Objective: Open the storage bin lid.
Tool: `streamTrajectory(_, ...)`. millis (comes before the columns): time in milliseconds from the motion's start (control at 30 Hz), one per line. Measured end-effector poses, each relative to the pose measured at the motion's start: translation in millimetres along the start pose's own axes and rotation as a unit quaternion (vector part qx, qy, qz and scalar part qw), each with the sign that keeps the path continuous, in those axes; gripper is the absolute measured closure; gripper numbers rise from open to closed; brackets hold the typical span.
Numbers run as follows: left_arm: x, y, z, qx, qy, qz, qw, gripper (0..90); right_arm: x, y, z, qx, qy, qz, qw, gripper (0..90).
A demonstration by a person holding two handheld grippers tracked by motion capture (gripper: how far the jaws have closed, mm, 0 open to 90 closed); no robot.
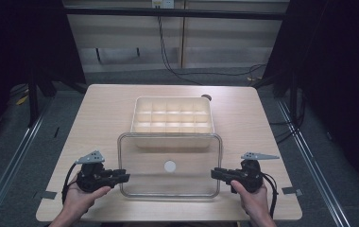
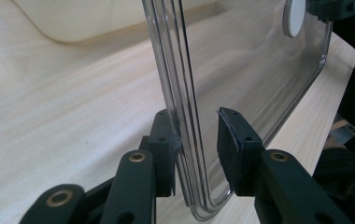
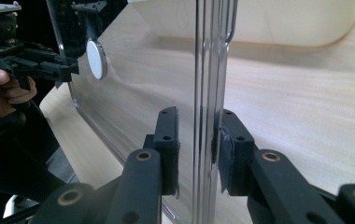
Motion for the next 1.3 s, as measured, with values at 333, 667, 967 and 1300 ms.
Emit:
streamTrajectory(333,-5.2,-0.6,-9.5,-0.001,-0.021,0.006,0.9998,67.3,-4.6,3.2,-9.2,-0.004,-0.015,-0.004,0.9999,71.8)
streamTrajectory(667,-10.1,-4.7,-14.9,0.01,-0.029,0.001,0.9995,63.1,-13.1,5.6,-18.7,0.003,-0.041,-0.019,0.999,69.2)
streamTrajectory(967,-17.0,-8.1,-17.2,0.014,-0.043,0.002,0.999,58.7,-22.8,11.2,-19.9,0.006,-0.058,-0.039,0.9975,62.6)
streamTrajectory(1300,-21.3,-9.5,-19.5,0.019,-0.052,0.004,0.9984,57.1,-28.5,13.8,-23.0,-0.01,-0.064,-0.057,0.9962,58.0)
Point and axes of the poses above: each handheld gripper's, and its own axes: x roughly backward along the jaws, z roughly out of its top, y roughly to its right, the point moved 5 cm from there along -x, roughly forward along the jaws, and after that the axes turned 8 degrees about -z, right-handed, at the moved point
